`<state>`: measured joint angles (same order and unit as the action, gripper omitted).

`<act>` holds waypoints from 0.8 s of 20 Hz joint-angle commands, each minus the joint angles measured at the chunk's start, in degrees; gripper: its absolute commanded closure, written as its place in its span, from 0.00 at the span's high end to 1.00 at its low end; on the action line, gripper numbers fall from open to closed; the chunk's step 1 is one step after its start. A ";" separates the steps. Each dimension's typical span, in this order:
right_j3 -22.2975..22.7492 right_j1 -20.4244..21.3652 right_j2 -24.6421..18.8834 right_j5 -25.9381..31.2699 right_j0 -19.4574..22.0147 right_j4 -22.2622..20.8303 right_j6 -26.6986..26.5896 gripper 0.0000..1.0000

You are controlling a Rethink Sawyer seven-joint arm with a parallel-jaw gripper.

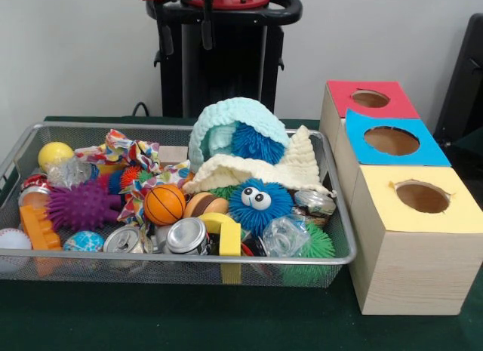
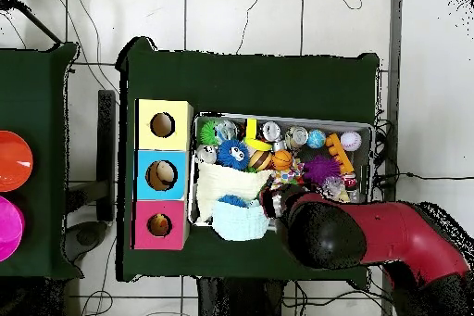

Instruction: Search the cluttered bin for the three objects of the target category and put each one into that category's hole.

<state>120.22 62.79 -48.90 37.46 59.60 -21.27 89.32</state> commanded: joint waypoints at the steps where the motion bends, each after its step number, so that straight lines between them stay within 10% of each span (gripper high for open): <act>1: -2.61 -0.13 4.63 10.46 -2.15 1.90 2.65 1.00; 16: -16.47 -13.09 15.34 9.89 -1.99 -8.68 0.85 1.00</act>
<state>112.67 57.79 -39.44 43.10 57.85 -24.64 89.32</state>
